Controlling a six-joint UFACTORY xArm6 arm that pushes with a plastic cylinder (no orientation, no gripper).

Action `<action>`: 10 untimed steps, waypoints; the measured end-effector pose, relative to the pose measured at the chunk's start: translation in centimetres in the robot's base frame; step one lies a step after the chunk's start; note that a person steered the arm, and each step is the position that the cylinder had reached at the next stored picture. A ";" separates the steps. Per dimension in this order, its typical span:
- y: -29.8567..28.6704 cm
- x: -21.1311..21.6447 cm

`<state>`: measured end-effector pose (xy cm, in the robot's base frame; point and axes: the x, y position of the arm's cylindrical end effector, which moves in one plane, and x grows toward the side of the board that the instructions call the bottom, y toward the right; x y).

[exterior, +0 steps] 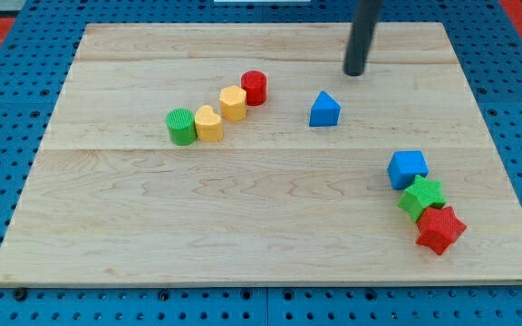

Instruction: Place the triangle diagonal top right to the cube

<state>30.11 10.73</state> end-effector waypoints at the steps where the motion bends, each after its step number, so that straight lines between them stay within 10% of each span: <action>1: -4.0 1.1; 4: -2.6 11.4; 10: 4.8 11.8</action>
<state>41.88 15.52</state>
